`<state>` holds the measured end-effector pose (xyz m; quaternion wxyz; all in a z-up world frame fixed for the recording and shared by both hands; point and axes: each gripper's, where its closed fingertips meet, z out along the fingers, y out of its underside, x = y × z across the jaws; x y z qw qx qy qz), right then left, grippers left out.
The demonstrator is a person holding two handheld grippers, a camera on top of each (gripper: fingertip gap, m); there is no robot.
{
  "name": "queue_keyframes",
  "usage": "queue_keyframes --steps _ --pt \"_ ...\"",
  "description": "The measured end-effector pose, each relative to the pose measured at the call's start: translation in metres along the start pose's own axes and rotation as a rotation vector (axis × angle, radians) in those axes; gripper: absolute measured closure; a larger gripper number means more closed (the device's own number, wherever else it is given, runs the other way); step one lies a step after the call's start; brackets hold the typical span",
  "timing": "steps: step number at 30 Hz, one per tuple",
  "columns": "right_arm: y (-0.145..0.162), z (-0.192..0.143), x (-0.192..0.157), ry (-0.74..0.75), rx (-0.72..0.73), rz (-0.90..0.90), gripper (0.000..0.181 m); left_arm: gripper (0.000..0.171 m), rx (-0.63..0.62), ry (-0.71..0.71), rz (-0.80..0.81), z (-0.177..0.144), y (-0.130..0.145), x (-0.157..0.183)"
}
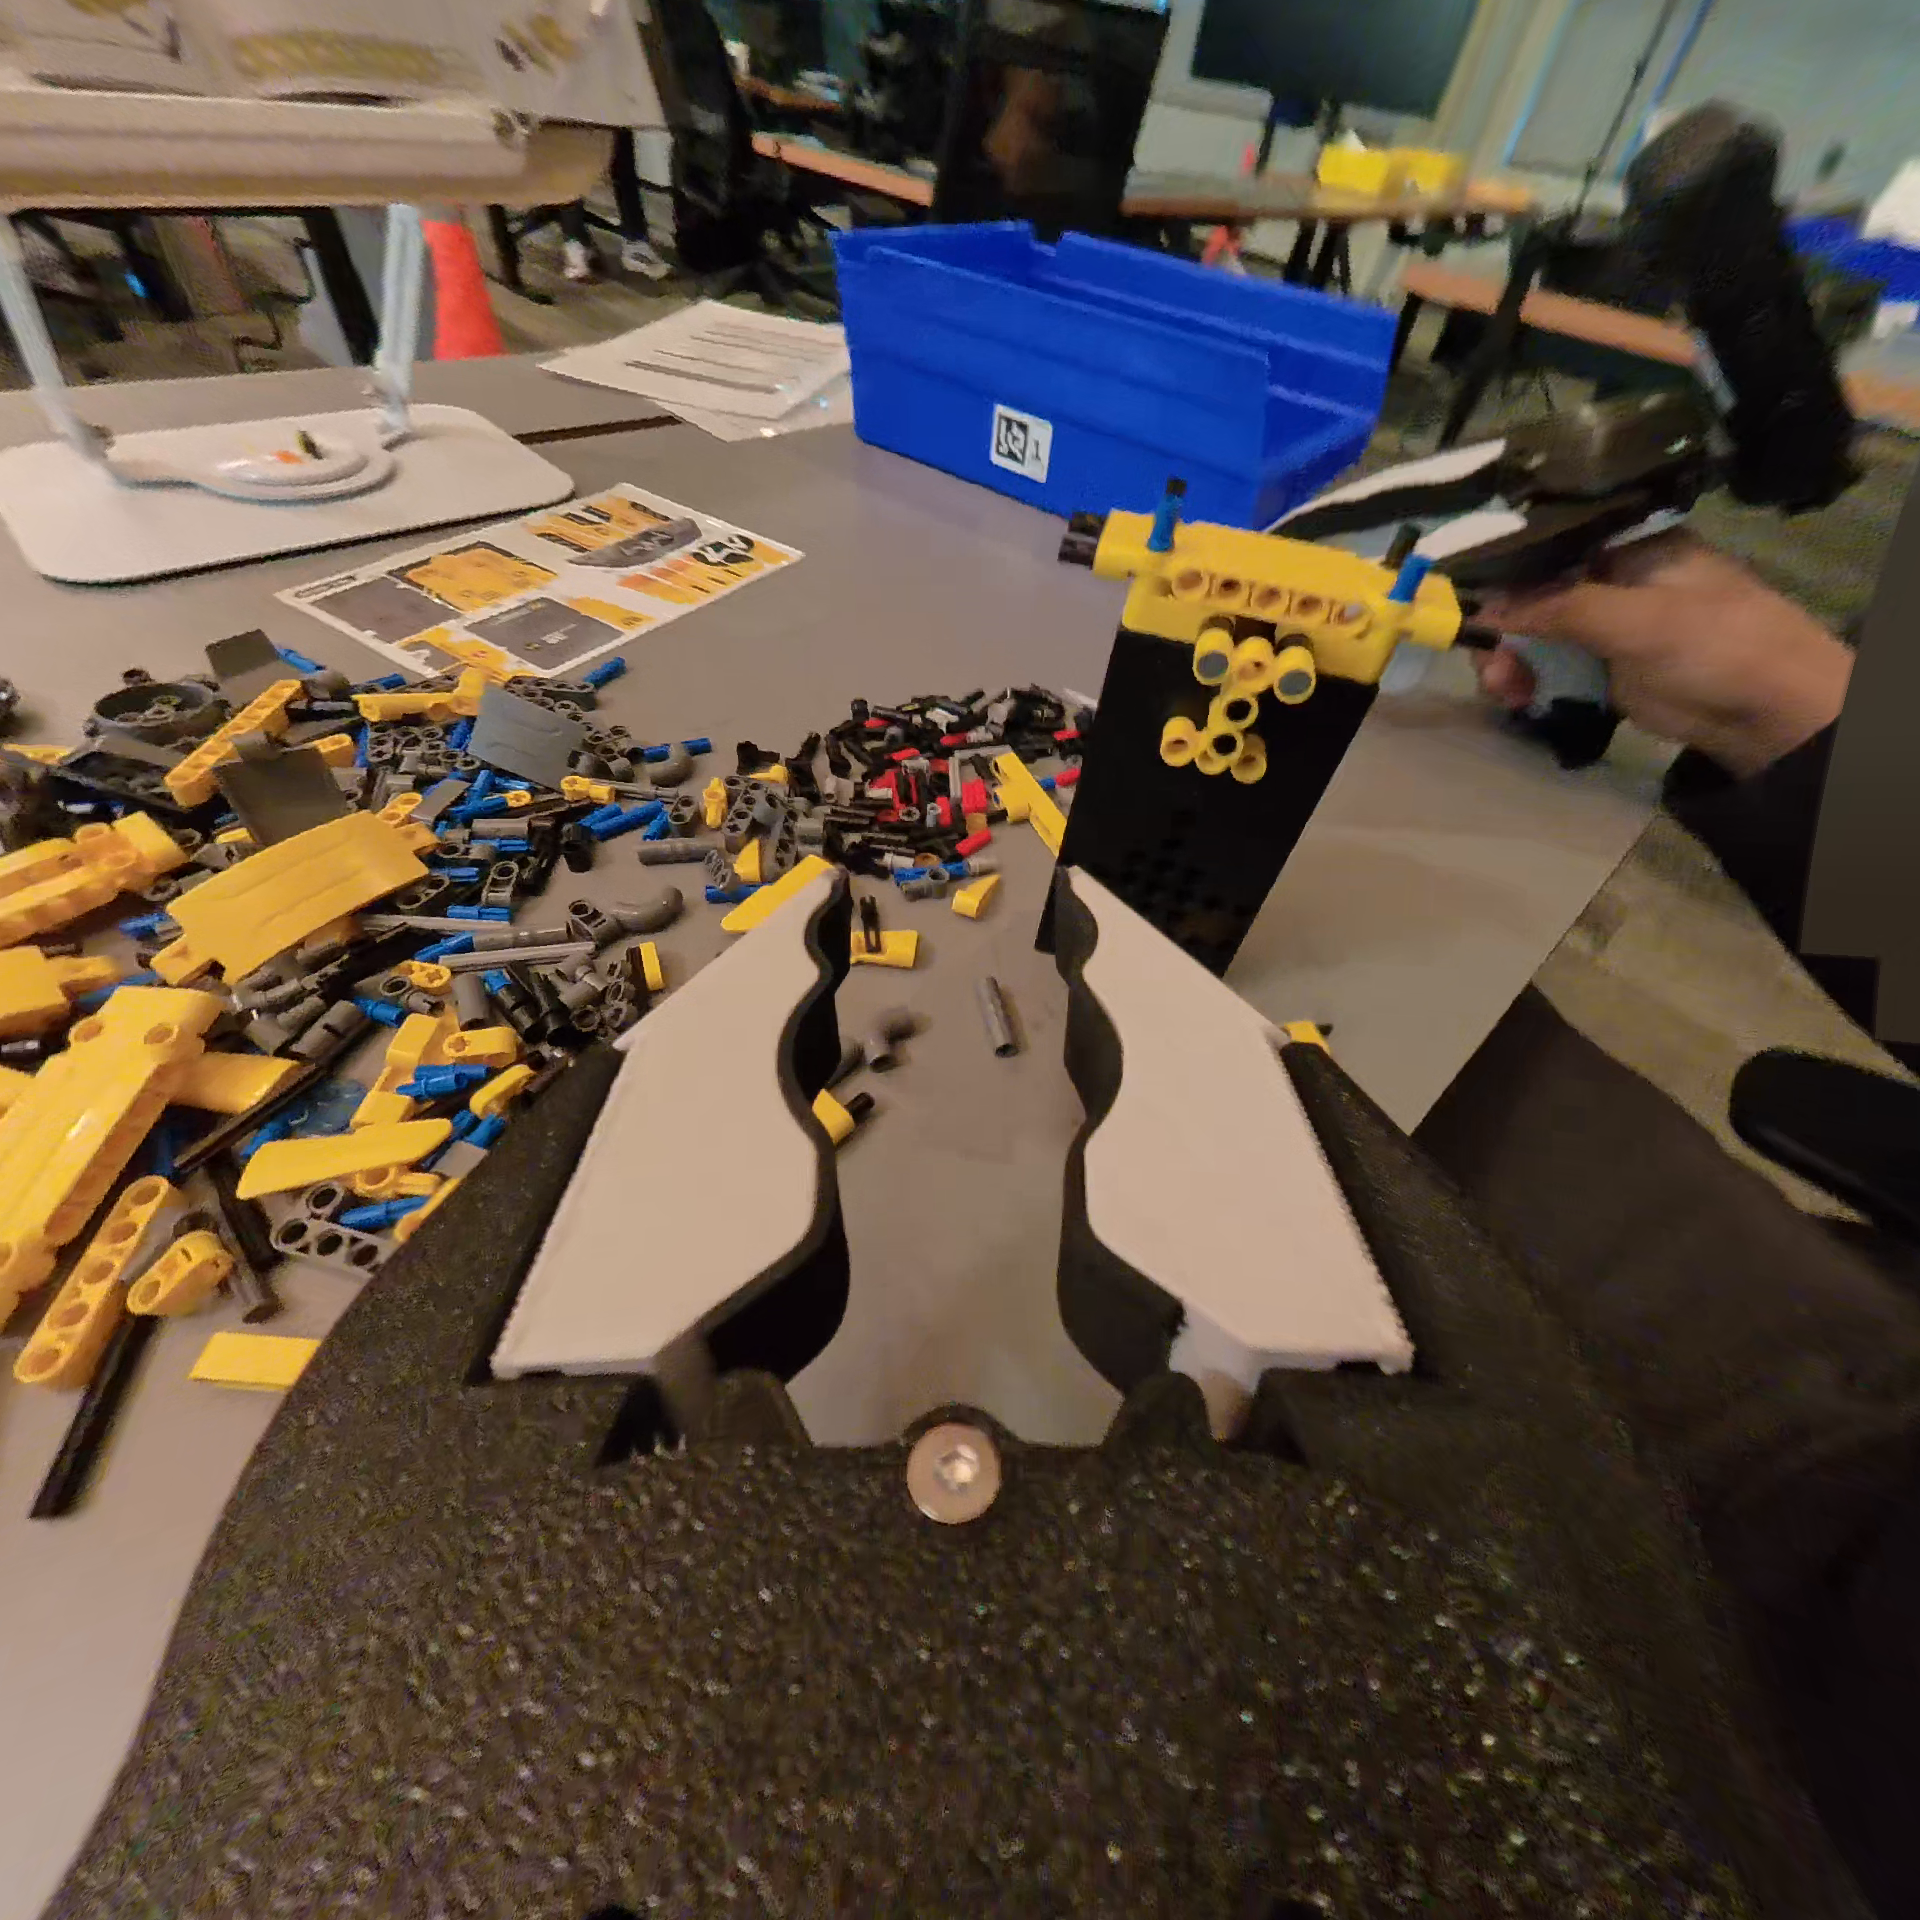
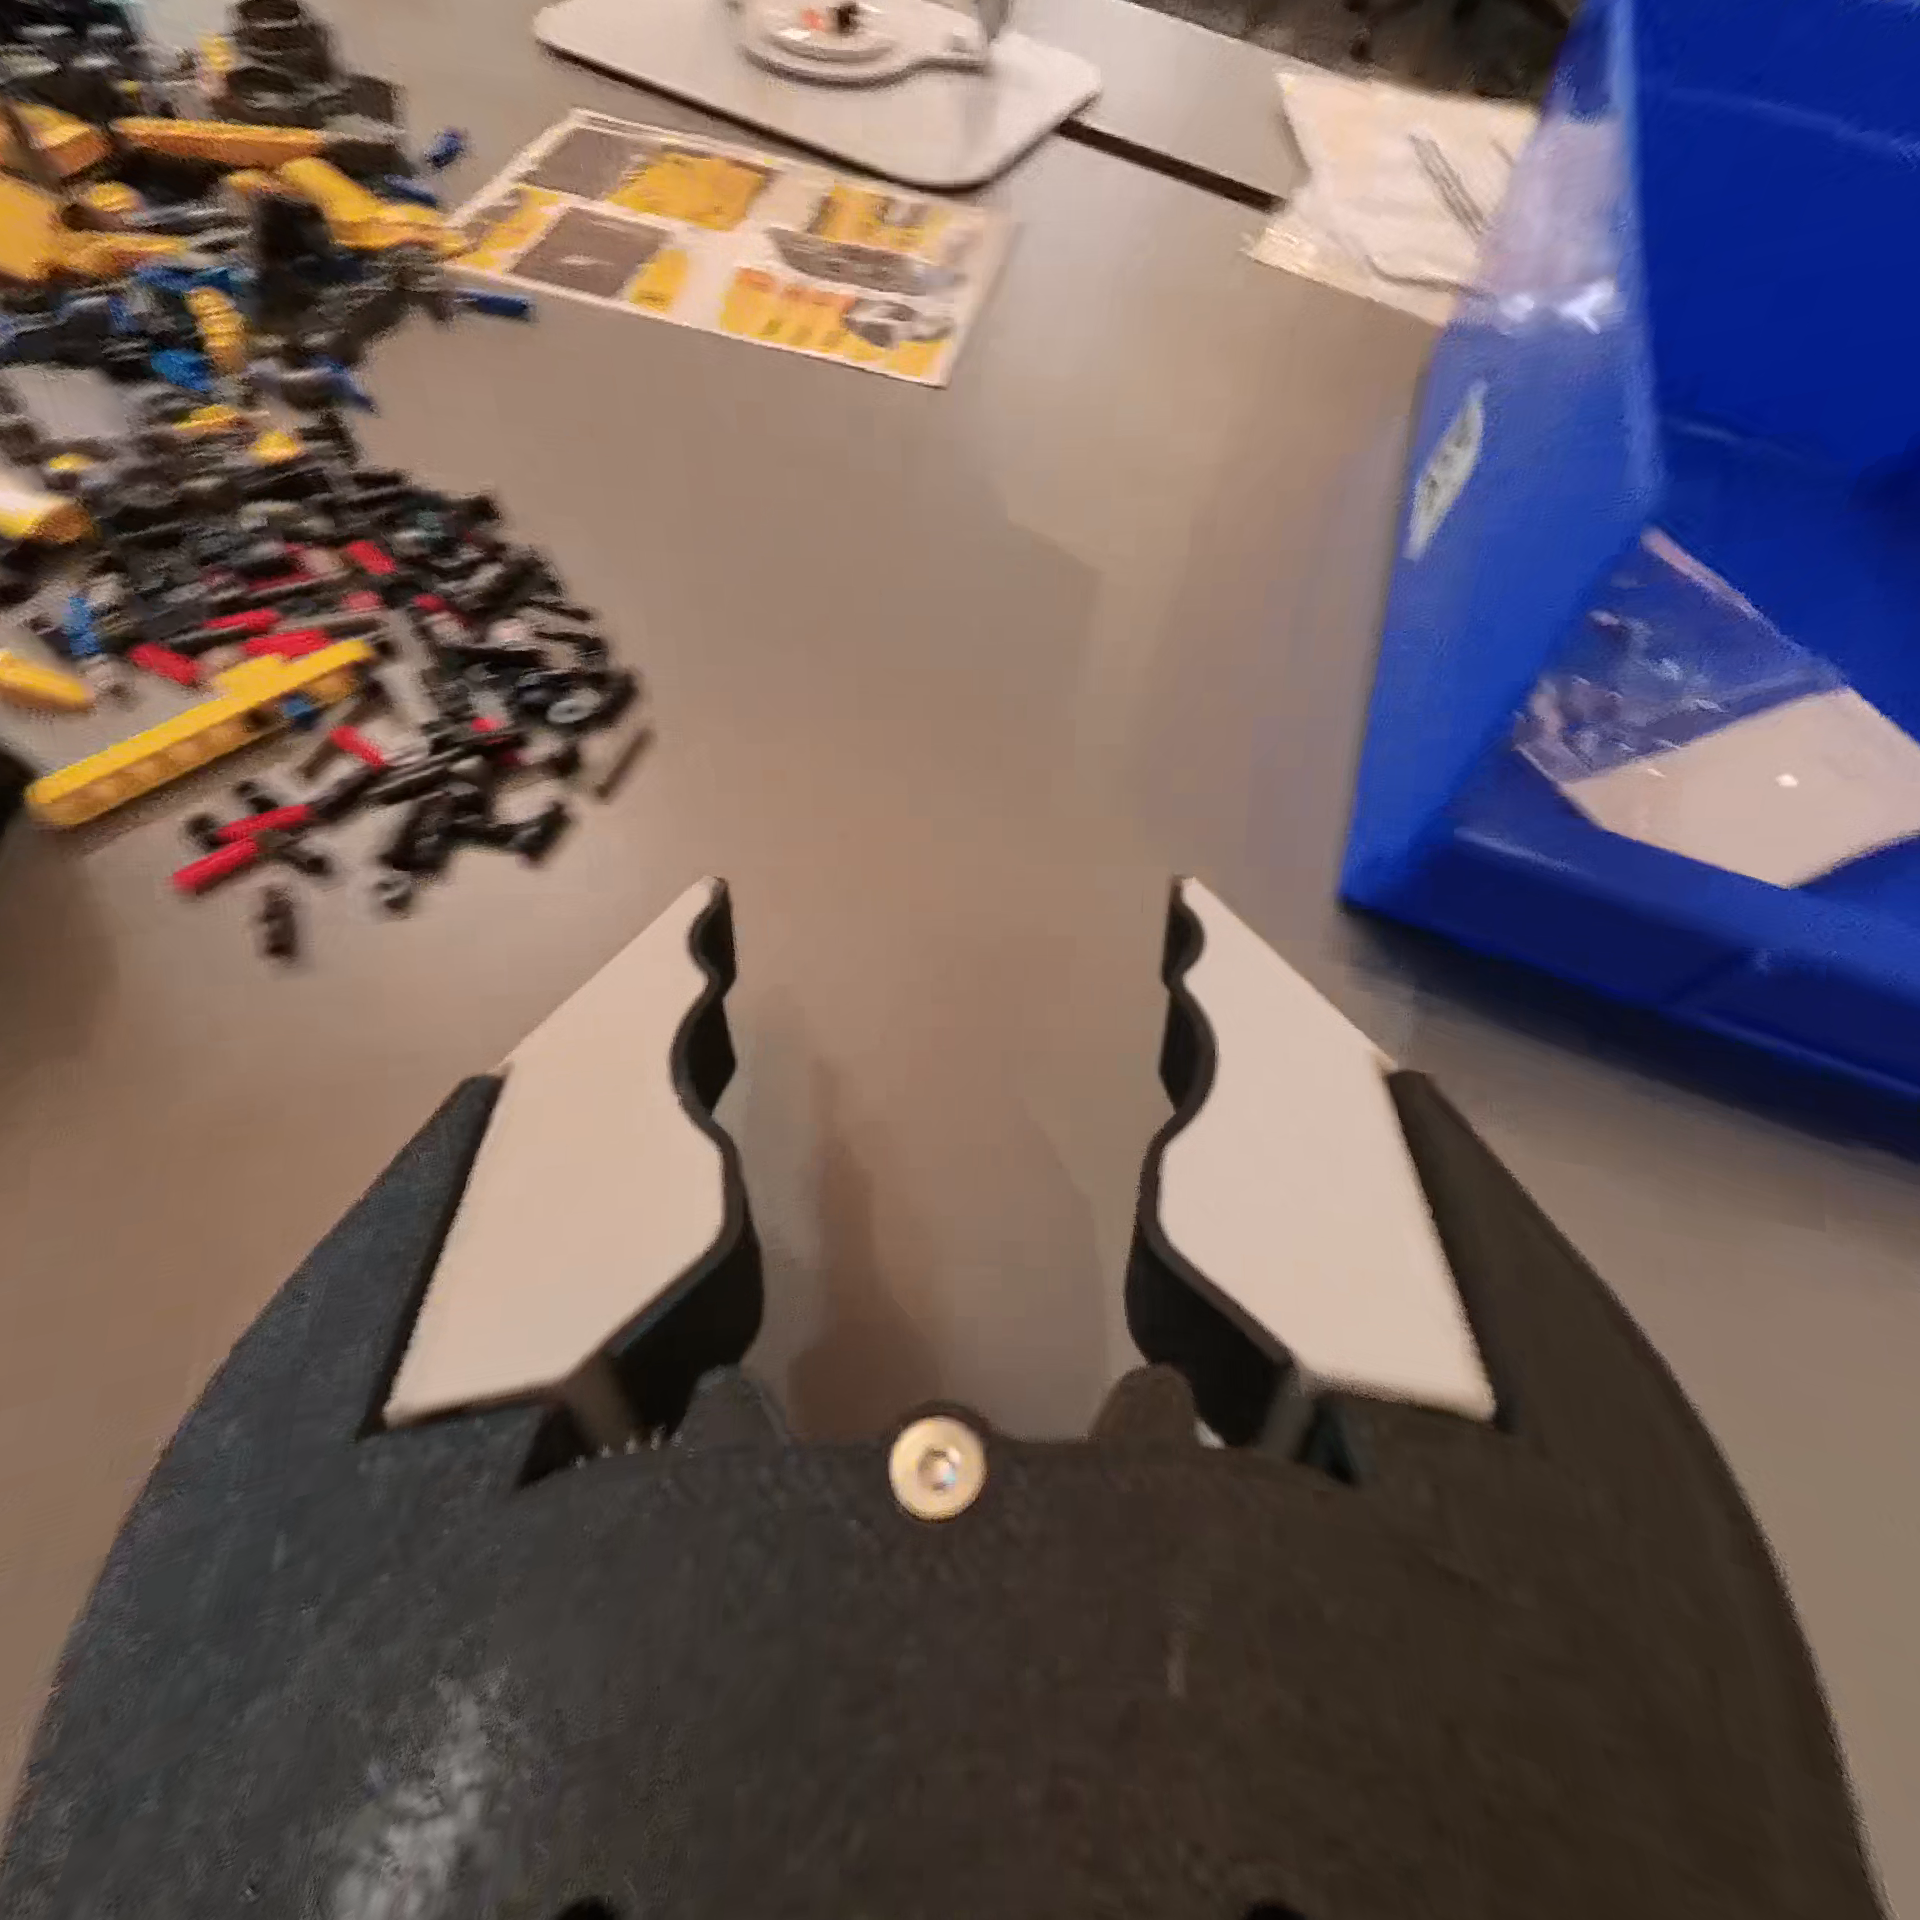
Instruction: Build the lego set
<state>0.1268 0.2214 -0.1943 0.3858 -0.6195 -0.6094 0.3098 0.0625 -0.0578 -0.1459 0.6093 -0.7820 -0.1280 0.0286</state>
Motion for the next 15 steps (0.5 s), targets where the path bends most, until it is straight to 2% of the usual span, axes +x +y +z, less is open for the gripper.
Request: queue_keyframes --steps 3,5,7,15 --pt "0.009 0.017 0.026 0.0 -0.086 0.055 0.083 0.133 0.061 -0.014 -0.079 -0.005 -0.004 0.005" --pt "0.025 0.028 0.035 0.005 -0.204 0.078 0.078 0.133 0.092 -0.017 -0.122 -0.009 -0.003 0.014" --pt "0.023 0.031 0.033 -0.048 -0.2 0.115 0.077 0.133 0.102 -0.028 -0.157 -0.011 0.0 0.022" --pt "0.025 0.03 0.032 -0.041 -0.21 0.074 0.078 0.133 0.074 -0.102 -0.204 -0.006 0.004 0.044"
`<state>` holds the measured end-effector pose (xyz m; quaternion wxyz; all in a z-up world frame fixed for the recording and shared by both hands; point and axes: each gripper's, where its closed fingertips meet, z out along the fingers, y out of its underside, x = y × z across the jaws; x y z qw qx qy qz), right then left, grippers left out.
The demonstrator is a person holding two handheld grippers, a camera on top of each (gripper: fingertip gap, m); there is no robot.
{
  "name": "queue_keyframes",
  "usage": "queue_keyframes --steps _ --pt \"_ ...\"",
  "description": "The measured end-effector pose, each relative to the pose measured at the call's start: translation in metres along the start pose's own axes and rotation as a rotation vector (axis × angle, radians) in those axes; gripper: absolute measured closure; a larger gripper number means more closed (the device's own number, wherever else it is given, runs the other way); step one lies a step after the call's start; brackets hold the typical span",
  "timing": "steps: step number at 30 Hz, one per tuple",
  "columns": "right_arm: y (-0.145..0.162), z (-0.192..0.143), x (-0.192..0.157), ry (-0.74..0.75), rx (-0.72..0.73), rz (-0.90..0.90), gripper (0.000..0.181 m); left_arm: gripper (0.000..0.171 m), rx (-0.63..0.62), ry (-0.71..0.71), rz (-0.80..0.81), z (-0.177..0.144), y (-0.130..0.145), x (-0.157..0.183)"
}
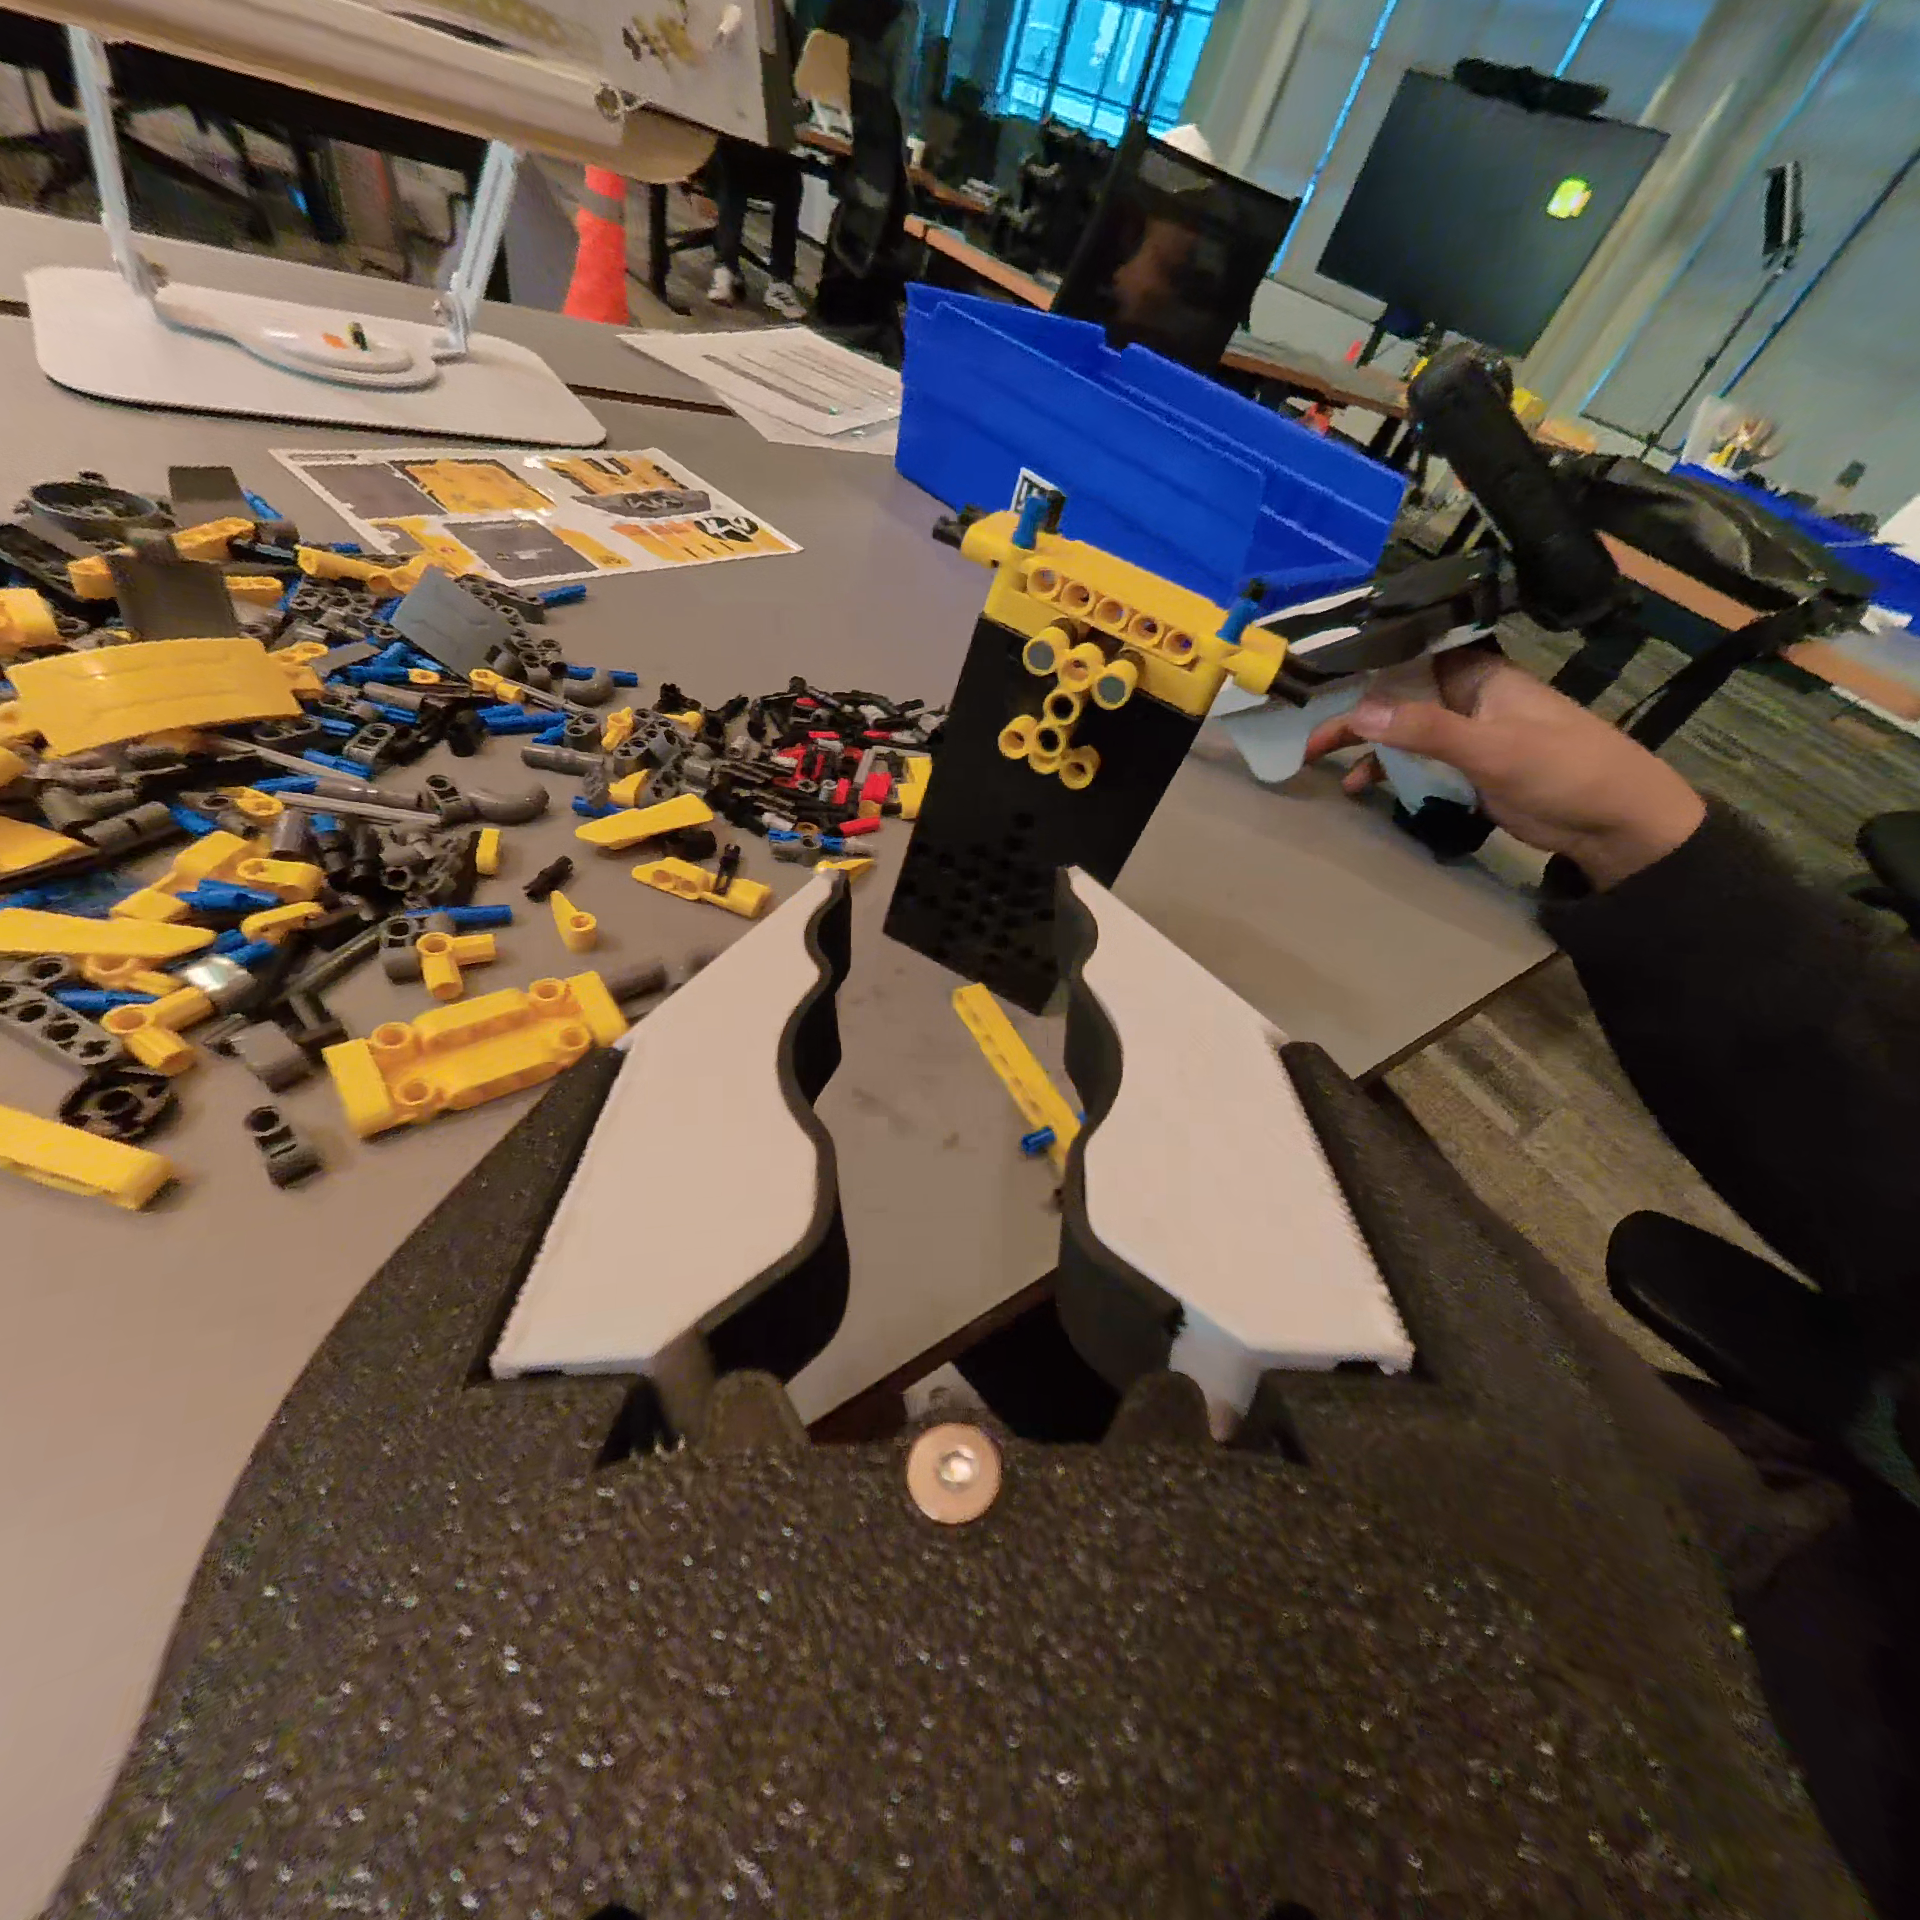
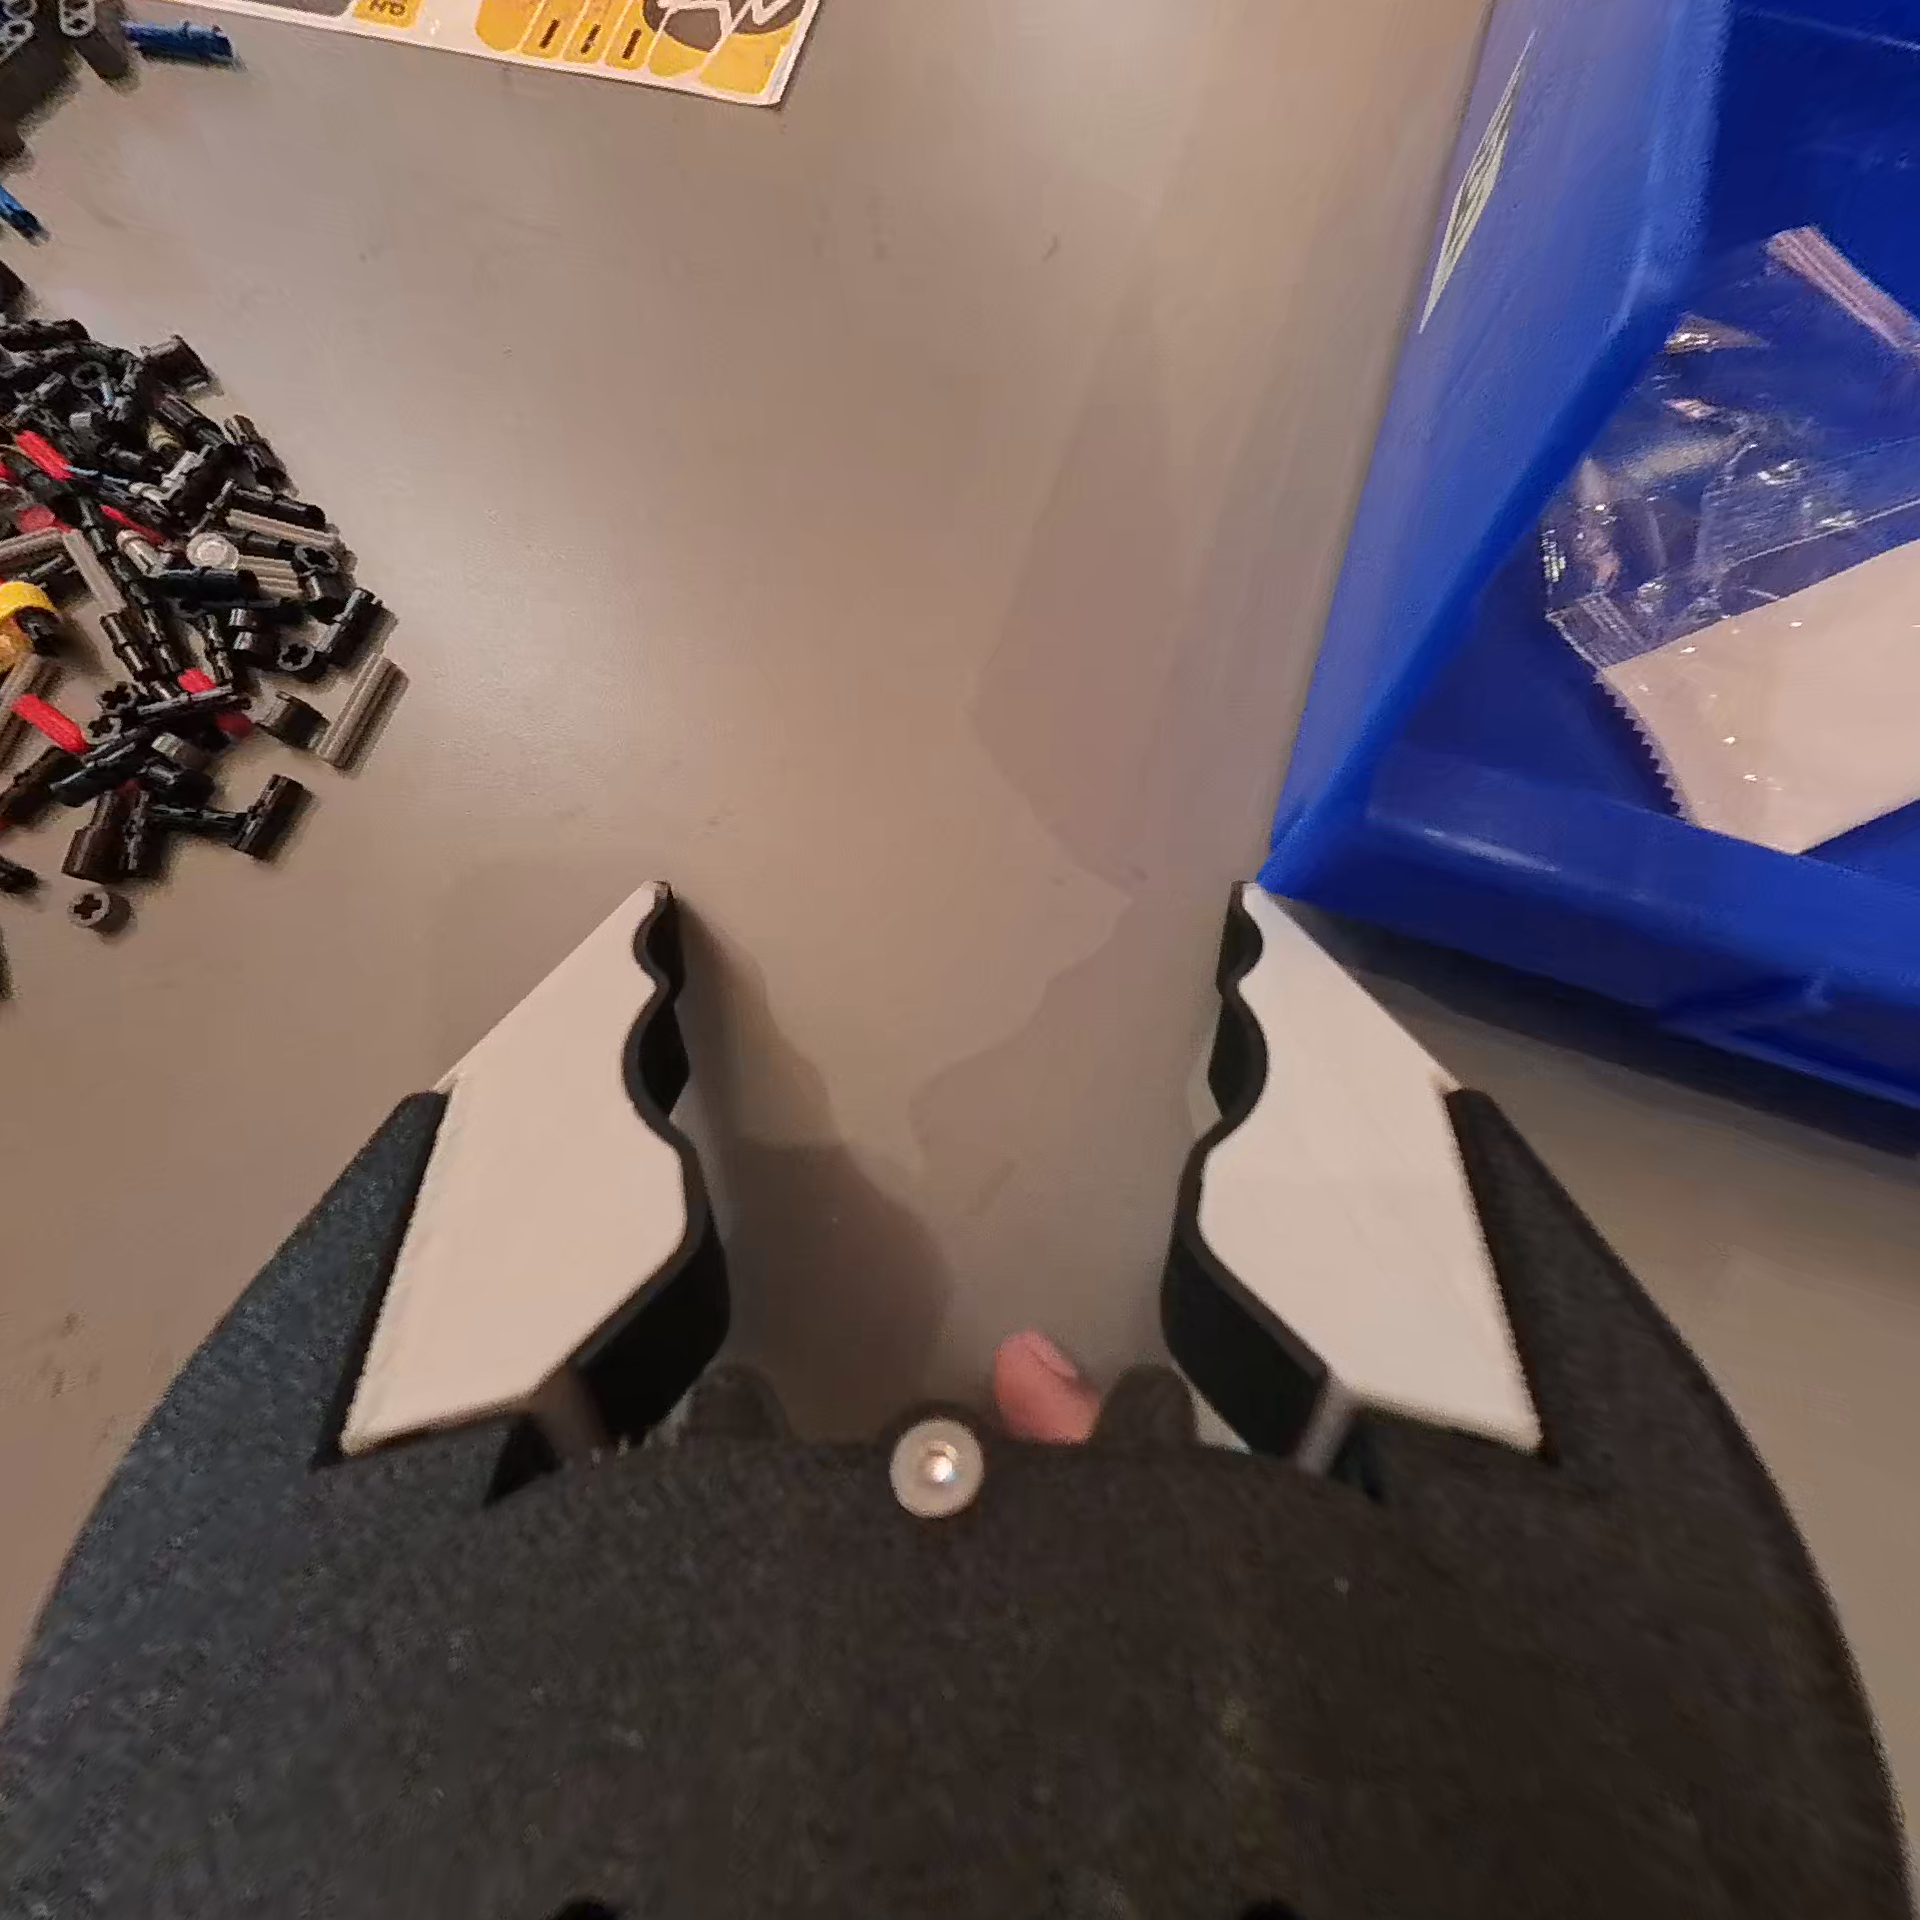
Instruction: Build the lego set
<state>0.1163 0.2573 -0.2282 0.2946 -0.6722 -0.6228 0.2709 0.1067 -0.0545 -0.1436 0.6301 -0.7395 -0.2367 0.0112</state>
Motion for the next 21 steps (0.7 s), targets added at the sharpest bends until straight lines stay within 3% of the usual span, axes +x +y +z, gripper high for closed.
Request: queue_keyframes --steps 8,15,21 --pt "0.0 0.0 0.0 -0.001 0.0 0.001 0.078 0.133 0.061 0.029 -0.076 0.013 -0.012 0.032" --pt "0.0 0.0 -0.001 -0.002 0.0 0.001 0.078 0.133 0.075 0.053 -0.104 0.014 -0.012 0.037" --pt "0.0 0.0 -0.001 -0.002 0.001 0.0 0.078 0.133 0.063 0.03 -0.071 0.006 -0.009 0.016"
